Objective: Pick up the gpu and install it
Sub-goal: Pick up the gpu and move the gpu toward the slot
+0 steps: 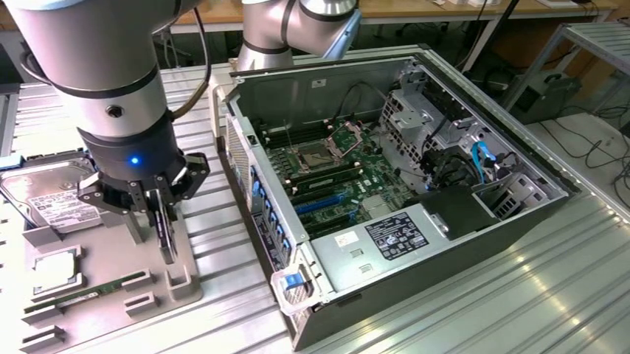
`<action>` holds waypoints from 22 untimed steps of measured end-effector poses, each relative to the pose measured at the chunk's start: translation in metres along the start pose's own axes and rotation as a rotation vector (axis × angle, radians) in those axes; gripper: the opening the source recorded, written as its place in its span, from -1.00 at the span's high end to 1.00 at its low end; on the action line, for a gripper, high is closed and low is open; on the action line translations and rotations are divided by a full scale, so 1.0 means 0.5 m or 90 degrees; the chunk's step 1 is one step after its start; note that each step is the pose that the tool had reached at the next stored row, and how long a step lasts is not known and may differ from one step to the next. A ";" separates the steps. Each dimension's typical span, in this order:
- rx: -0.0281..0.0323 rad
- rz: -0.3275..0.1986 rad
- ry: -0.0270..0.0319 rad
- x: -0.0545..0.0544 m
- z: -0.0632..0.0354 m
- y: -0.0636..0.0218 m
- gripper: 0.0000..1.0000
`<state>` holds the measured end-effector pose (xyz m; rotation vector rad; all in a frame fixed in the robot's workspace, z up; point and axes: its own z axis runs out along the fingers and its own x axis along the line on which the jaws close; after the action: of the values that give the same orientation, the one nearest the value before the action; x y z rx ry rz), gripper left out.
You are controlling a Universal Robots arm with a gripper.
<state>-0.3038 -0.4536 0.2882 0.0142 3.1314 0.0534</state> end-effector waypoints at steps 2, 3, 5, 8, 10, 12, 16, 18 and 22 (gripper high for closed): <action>0.0000 0.000 0.0000 0.000 -0.006 0.000 0.44; 0.0000 0.000 0.0000 0.000 -0.010 0.000 0.44; 0.0000 0.000 0.0000 0.000 -0.016 0.001 0.44; 0.0000 0.000 0.0001 0.000 -0.026 0.001 0.44; 0.0000 0.000 0.0000 0.000 -0.030 0.001 0.44; 0.0000 0.000 0.0000 0.000 -0.033 0.001 0.44; 0.0000 0.000 0.0000 0.000 -0.046 0.002 0.44; 0.0000 0.000 0.0000 0.000 -0.051 0.002 0.44; 0.0000 0.000 0.0000 -0.001 -0.064 0.002 0.44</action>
<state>-0.3038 -0.4536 0.3203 0.0142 3.1314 0.0534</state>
